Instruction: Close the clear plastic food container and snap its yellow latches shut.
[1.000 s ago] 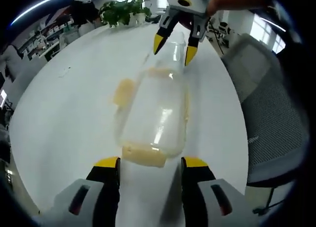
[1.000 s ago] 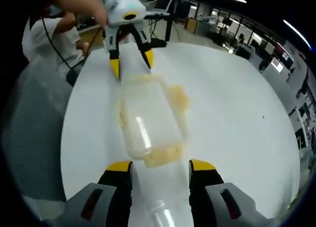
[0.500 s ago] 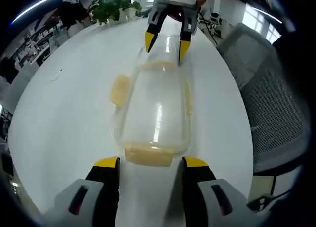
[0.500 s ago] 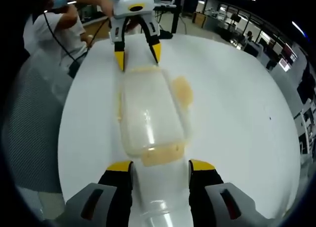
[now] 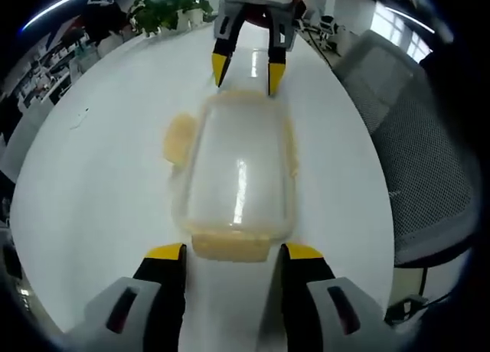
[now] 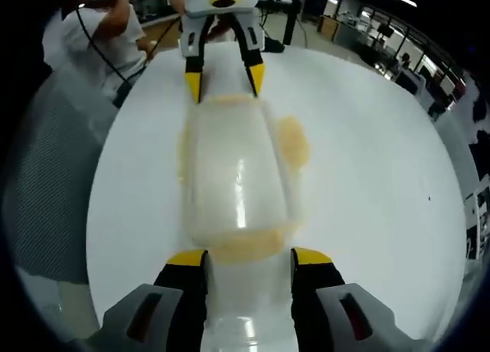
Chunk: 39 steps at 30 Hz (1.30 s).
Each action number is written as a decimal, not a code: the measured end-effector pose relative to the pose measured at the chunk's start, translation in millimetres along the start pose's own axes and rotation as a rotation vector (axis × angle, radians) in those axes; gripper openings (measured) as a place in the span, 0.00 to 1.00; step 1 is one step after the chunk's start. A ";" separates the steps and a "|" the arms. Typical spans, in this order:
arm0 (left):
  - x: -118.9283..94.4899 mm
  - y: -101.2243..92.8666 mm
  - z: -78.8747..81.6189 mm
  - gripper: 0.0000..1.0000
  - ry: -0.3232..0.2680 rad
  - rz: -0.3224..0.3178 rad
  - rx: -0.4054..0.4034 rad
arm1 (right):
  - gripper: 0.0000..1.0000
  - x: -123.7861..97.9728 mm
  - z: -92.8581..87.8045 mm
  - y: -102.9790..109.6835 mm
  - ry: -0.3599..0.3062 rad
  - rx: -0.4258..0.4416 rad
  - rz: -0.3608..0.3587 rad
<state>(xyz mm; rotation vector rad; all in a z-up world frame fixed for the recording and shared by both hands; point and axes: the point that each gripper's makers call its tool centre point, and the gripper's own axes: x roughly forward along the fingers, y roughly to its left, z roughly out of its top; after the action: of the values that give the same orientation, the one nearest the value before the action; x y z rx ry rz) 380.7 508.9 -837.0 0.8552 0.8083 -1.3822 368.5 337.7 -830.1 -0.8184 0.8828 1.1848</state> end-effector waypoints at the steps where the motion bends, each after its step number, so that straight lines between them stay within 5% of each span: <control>1: 0.4 0.7 -0.6 0.49 0.006 0.000 0.006 | 0.42 0.9 -0.1 -0.7 0.003 -0.007 0.005; 29: 9.9 0.0 7.7 0.44 0.053 -0.053 0.046 | 0.41 15.5 -4.2 2.1 0.167 -0.067 0.096; 39: 8.0 2.7 5.8 0.42 0.038 -0.063 0.060 | 0.41 15.2 -4.4 1.3 0.141 -0.068 0.102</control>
<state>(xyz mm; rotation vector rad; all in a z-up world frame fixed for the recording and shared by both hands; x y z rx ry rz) 383.6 500.0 -841.1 0.9123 0.8324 -1.4552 368.8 340.3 -845.8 -0.9298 1.0143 1.2630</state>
